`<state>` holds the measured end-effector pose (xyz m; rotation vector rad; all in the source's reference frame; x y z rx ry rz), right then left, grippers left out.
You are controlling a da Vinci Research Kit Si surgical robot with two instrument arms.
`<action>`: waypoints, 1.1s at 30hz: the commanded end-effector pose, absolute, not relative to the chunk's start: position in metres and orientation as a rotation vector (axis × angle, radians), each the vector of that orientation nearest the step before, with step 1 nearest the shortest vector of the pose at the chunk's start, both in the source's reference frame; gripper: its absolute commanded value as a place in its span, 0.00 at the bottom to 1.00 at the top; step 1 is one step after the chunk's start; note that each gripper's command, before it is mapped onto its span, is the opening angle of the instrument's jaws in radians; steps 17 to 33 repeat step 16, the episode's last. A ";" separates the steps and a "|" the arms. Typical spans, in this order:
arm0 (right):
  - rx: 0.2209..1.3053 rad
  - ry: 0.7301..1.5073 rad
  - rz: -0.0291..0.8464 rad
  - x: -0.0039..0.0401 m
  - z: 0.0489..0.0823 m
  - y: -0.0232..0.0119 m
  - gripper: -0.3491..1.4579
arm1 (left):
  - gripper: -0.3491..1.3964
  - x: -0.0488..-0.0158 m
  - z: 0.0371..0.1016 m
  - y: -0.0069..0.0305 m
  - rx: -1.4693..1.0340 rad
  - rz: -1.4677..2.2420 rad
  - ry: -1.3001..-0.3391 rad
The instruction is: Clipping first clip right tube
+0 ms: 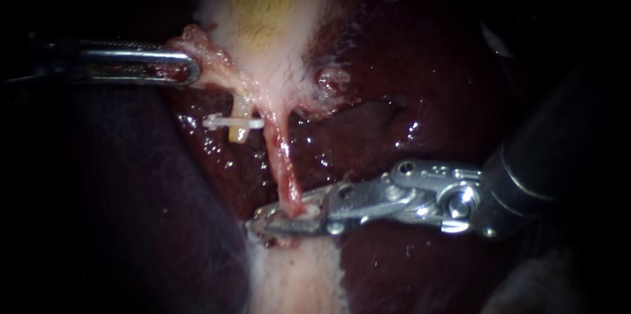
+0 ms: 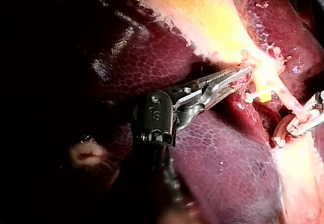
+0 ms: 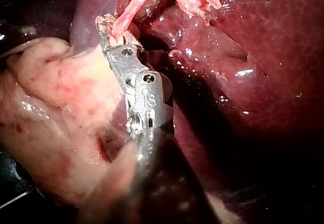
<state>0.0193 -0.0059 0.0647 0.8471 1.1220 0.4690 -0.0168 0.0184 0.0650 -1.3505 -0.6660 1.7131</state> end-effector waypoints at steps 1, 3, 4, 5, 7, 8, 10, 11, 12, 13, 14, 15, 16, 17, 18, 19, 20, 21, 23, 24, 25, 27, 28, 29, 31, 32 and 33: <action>0.857 1.117 0.481 0.0192 0.0648 -0.0059 0.00 | 0.00 -0.0168 0.0650 0.0184 -1.350 1.713 -0.666; 0.869 1.100 0.499 0.0190 0.0647 -0.0058 0.00 | 0.00 -0.0168 0.0650 0.0184 -1.351 1.713 -0.666; 0.867 1.092 0.497 0.0190 0.0647 -0.0059 0.00 | 0.00 -0.0168 0.0650 0.0184 -1.351 1.713 -0.666; 0.864 1.083 0.494 0.0189 0.0647 -0.0060 0.00 | 0.00 -0.0168 0.0650 0.0184 -1.351 1.713 -0.666; 0.864 1.083 0.492 0.0188 0.0648 -0.0062 0.00 | 0.00 -0.0168 0.0650 0.0184 -1.350 1.713 -0.666; 0.863 1.083 0.491 0.0188 0.0649 -0.0062 0.00 | 0.00 -0.0168 0.0650 0.0184 -1.350 1.713 -0.666; 0.862 1.083 0.492 0.0188 0.0651 -0.0062 0.00 | 0.00 -0.0169 0.0650 0.0183 -1.350 1.713 -0.665; 0.862 1.083 0.492 0.0188 0.0651 -0.0062 0.00 | 0.00 -0.0169 0.0650 0.0184 -1.350 1.713 -0.665; 0.862 1.083 0.492 0.0188 0.0651 -0.0061 0.00 | 0.00 -0.0169 0.0650 0.0183 -1.350 1.713 -0.665; 0.862 1.083 0.492 0.0188 0.0651 -0.0061 0.00 | 0.00 -0.0169 0.0650 0.0183 -1.350 1.713 -0.665; 0.862 1.083 0.492 0.0188 0.0651 -0.0061 0.00 | 0.00 -0.0169 0.0650 0.0183 -1.350 1.713 -0.665; 0.862 1.083 0.492 0.0188 0.0652 -0.0061 0.00 | 0.00 -0.0169 0.0650 0.0183 -1.350 1.713 -0.665; 0.862 1.083 0.492 0.0188 0.0652 -0.0061 0.00 | 0.00 -0.0169 0.0651 0.0183 -1.350 1.713 -0.665; 0.862 1.083 0.492 0.0188 0.0652 -0.0061 0.00 | 0.00 -0.0169 0.0651 0.0183 -1.350 1.713 -0.665; 0.862 1.083 0.492 0.0188 0.0652 -0.0061 0.00 | 0.00 -0.0169 0.0651 0.0183 -1.350 1.713 -0.665; 0.862 1.083 0.492 0.0188 0.0652 -0.0061 0.00 | 0.00 -0.0169 0.0651 0.0183 -1.350 1.713 -0.665; 0.862 1.083 0.492 0.0188 0.0652 -0.0061 0.00 | 0.00 -0.0169 0.0651 0.0183 -1.350 1.713 -0.665; 0.862 1.083 0.492 0.0188 0.0652 -0.0061 0.00 | 0.00 -0.0169 0.0651 0.0183 -1.350 1.713 -0.665; 0.862 1.083 0.492 0.0188 0.0652 -0.0061 0.00 | 0.00 -0.0169 0.0651 0.0183 -1.350 1.713 -0.665; 0.862 1.083 0.492 0.0188 0.0652 -0.0061 0.00 | 0.00 -0.0169 0.0651 0.0183 -1.350 1.713 -0.665; 0.862 1.083 0.492 0.0188 0.0652 -0.0061 0.00 | 0.00 -0.0169 0.0651 0.0183 -1.350 1.713 -0.665; 0.862 1.083 0.492 0.0188 0.0652 -0.0061 0.00 | 0.00 -0.0169 0.0651 0.0183 -1.350 1.713 -0.665; 0.862 1.083 0.492 0.0188 0.0652 -0.0061 0.00 | 0.00 -0.0169 0.0651 0.0183 -1.350 1.713 -0.665; 0.862 1.083 0.492 0.0188 0.0652 -0.0061 0.00 | 0.00 -0.0169 0.0651 0.0183 -1.350 1.713 -0.665; 0.862 1.083 0.492 0.0188 0.0652 -0.0061 0.00 | 0.00 -0.0169 0.0651 0.0183 -1.350 1.713 -0.665; 0.862 1.083 0.492 0.0188 0.0652 -0.0061 0.00 | 0.00 -0.0169 0.0651 0.0183 -1.350 1.713 -0.665; 0.862 1.083 0.492 0.0188 0.0652 -0.0061 0.00 | 0.00 -0.0169 0.0651 0.0183 -1.350 1.713 -0.665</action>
